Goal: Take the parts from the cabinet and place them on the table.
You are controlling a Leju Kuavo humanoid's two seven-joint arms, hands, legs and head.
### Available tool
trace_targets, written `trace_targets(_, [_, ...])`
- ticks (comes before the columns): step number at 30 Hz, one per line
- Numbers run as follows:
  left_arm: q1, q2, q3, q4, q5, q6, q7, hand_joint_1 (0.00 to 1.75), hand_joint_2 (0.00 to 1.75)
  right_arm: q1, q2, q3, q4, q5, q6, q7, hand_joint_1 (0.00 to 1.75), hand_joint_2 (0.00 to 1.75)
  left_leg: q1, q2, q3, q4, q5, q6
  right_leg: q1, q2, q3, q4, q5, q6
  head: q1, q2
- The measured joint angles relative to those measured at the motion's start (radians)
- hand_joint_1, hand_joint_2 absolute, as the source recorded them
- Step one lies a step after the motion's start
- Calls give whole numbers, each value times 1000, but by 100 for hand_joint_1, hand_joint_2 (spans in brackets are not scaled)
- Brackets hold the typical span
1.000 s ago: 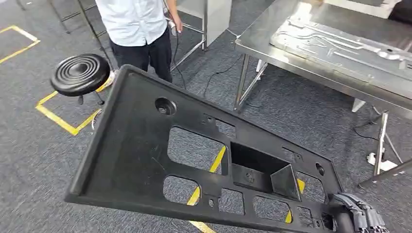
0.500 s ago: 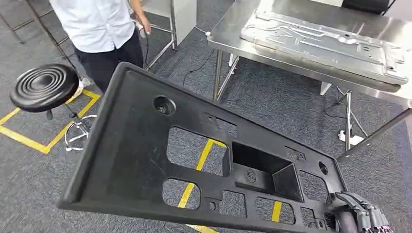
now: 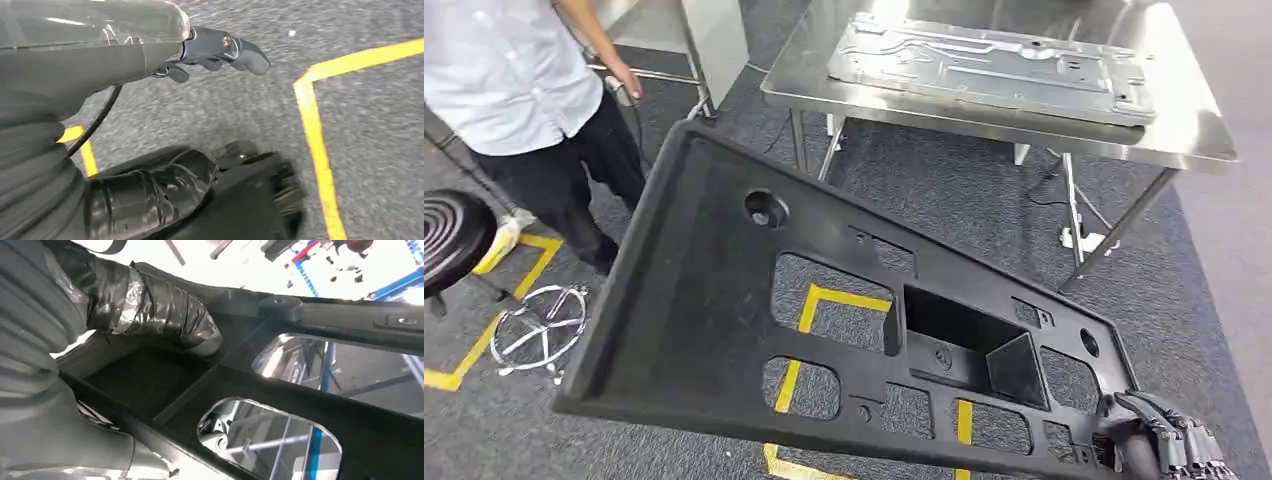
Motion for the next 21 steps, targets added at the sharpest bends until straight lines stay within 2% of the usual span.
trace_targets(1, [-2,0,0,0,0,0,-2,0,175,-2,0,0,0,1,0,0,175,175,3,-9,2,-23,-2,2,6,12,-8,13,-4,6,0,0])
trace_targets(2, [-4,0,0,0,0,0,-1,0,175,-1,0,0,0,1,1,0,175,175,-3,-1,2,-17,-1,5,-2,18,-12,9,0,14,0,0])
trace_targets(4, [-4,0,0,0,-1,0,-1,0,175,0,0,0,0,2,1,0,175,175,-6,19,5,-20,1,19,-3,40,-14,2,6,27,0,0])
trace_targets(5, [-4,0,0,0,-2,-1,-2,0,175,1,0,0,0,3,0,0,175,175,4,33,10,-32,9,30,-4,37,-16,7,2,29,0,0])
trace_targets(6, [-5,1,0,0,-2,-1,-2,0,175,3,0,0,0,3,0,0,175,175,1,38,12,-36,10,33,3,-20,-24,29,-14,33,2,0])
trace_targets(7, [-6,1,0,0,-2,-2,-3,0,175,1,0,0,1,4,0,0,175,175,1,48,12,-36,10,35,2,-53,-51,80,-47,38,3,0])
trace_targets(9, [-3,1,0,0,-9,-6,-3,0,175,0,0,0,5,5,0,0,175,175,-3,68,11,-35,8,38,-2,-81,-130,242,-120,46,3,0])
trace_targets(10, [-1,1,1,0,-10,-6,-3,0,175,2,0,0,8,5,0,0,175,175,-3,75,11,-35,7,38,-3,-83,-157,293,-131,48,3,0])
trace_targets(11, [-1,2,2,0,-11,-6,-4,0,175,5,0,0,12,5,0,0,175,175,-4,81,12,-35,6,38,-6,-84,-160,296,-117,48,3,0])
trace_targets(12, [-1,2,3,0,-12,-8,-4,0,175,9,0,0,16,6,0,0,175,175,-4,84,14,-35,4,37,-7,-86,-138,253,-83,47,3,0])
trace_targets(13, [-2,1,5,0,-13,-9,-4,0,175,12,0,0,19,12,0,0,175,175,-5,86,17,-35,3,36,-7,-86,-97,177,-41,43,3,0])
trace_targets(14, [-2,1,5,0,-14,-10,-4,0,175,11,0,0,23,21,0,0,175,175,-5,87,21,-35,1,34,-5,-87,-43,78,4,37,3,0])
trace_targets(15, [-2,0,5,0,-15,-12,-4,0,175,10,0,0,27,32,0,0,175,175,-4,87,23,-36,-1,31,-1,-94,-7,2,7,29,3,0])
trace_targets(16, [-4,-1,6,0,-15,-13,-4,0,175,10,0,0,32,47,0,0,175,175,-10,87,21,-34,-3,26,6,-95,-4,-3,6,27,3,0])
trace_targets(19, [-5,-1,6,0,-20,-16,-4,0,175,9,0,0,40,95,0,0,175,175,-6,88,26,-44,-1,10,11,-91,-7,-4,4,16,3,0])
trace_targets(20, [-6,-1,6,0,-21,-16,-4,0,175,8,0,0,40,112,0,0,175,175,-10,91,27,-42,-7,2,-2,-90,3,-24,14,5,2,0])
trace_targets(21, [-6,-1,6,0,-22,-16,-5,0,175,8,0,0,42,125,0,0,175,175,-7,84,23,-23,-19,0,0,-92,10,-32,16,2,2,0])
